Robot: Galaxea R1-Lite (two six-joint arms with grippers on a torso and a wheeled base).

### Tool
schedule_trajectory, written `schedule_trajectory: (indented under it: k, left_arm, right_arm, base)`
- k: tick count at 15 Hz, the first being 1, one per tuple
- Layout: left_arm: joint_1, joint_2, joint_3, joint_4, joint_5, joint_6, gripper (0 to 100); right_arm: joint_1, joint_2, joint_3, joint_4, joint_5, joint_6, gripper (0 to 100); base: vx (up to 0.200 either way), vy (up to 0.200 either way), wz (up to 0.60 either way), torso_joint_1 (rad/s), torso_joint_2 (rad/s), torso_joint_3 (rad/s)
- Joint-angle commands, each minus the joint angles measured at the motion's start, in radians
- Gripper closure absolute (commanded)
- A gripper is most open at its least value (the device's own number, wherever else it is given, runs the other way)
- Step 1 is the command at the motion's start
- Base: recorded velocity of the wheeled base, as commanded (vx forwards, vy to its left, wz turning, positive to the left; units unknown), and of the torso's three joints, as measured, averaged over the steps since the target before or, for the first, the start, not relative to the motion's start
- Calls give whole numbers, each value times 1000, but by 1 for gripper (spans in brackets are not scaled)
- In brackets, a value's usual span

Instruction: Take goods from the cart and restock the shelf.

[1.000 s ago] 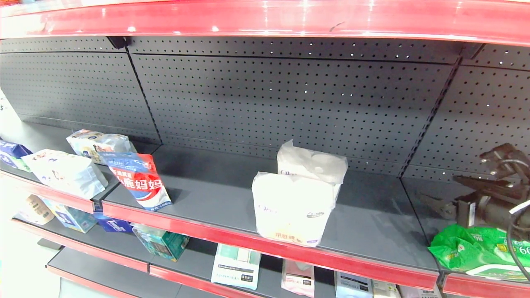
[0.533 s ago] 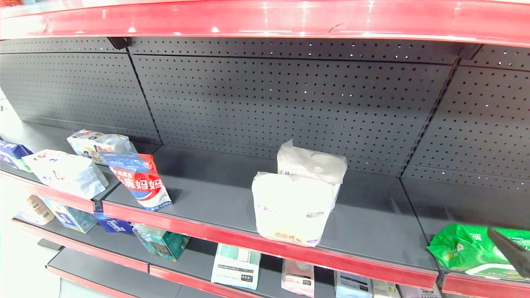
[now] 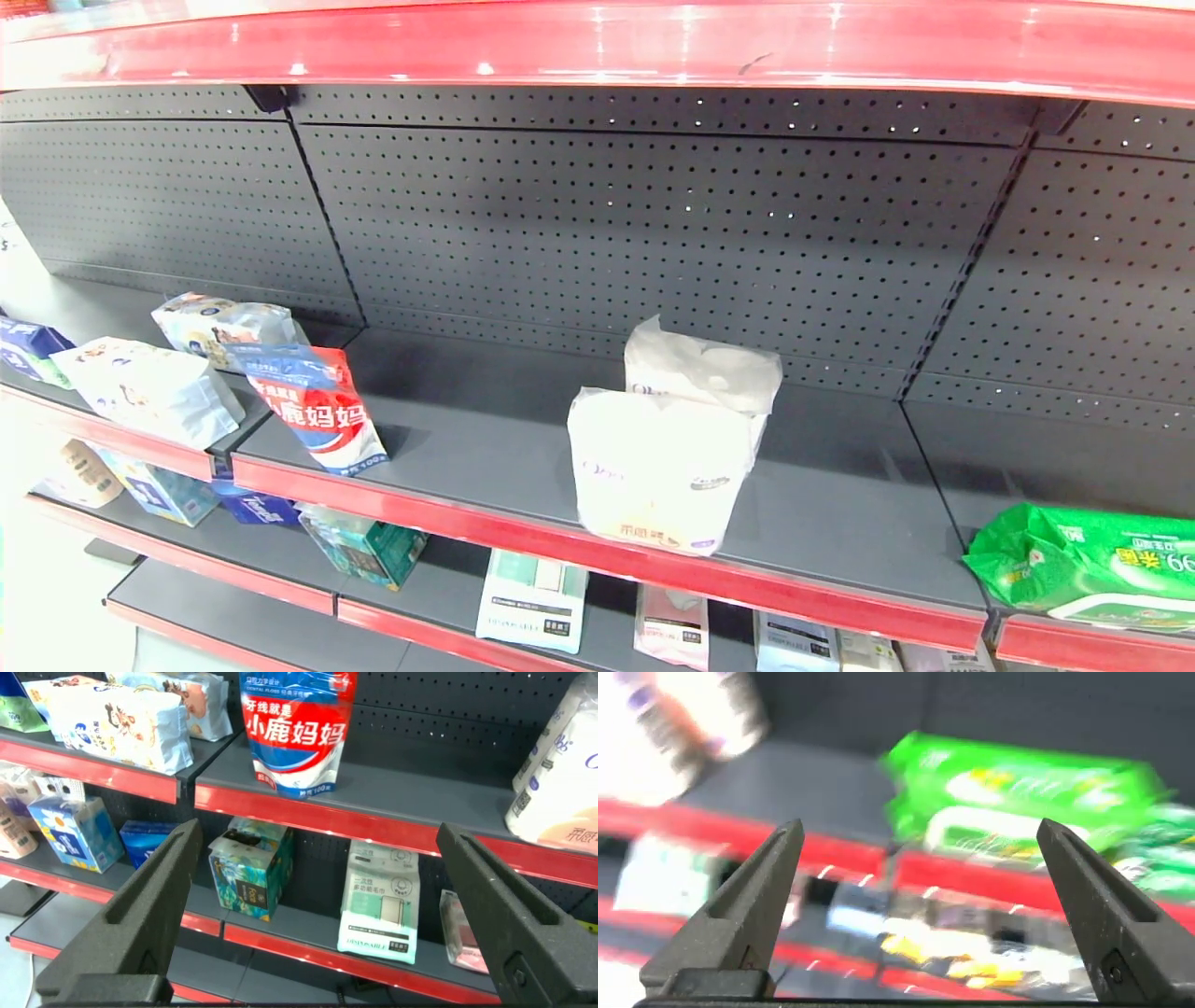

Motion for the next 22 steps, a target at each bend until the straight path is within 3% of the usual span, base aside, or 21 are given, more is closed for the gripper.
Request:
schedule_trajectory:
  k: [1,4,9,12,13,15,16,22]
  left_arm:
    - [0,0,0,0,1,0,0]
    - [0,0,0,0,1,0,0]
    - [0,0,0,0,1,0,0]
    - [0,0,0,0,1,0,0]
    - [0,0,0,0,1,0,0]
    - [0,0,0,0,1,0,0]
    - [0,0,0,0,1,0,0]
    - [0,0,0,-2,1,0,0]
  right_arm:
    - [62,-42,7,3,1,4,0]
    - [52,-114,7,3,-48,19,0]
    - [45,-138,21,-14,-229,82,0]
    - [45,-138,21,-14,-251,78,0]
    - [45,-138,21,-14,-237,76,0]
    - [45,-140,26,-14,-33,79,0]
    - [46,-138,57,-32,-2,64,0]
    - [45,-140,58,-46,-39,76,0]
  base:
    - [0,0,0,0,0,0]
    - [0,0,0,0,0,0]
    - [0,0,0,0,0,0]
    - [0,0,0,0,0,0]
    - [0,0,0,0,0,0]
    - [0,0,0,0,0,0]
    - [0,0,0,0,0,0]
    - [0,0,0,0,0,0]
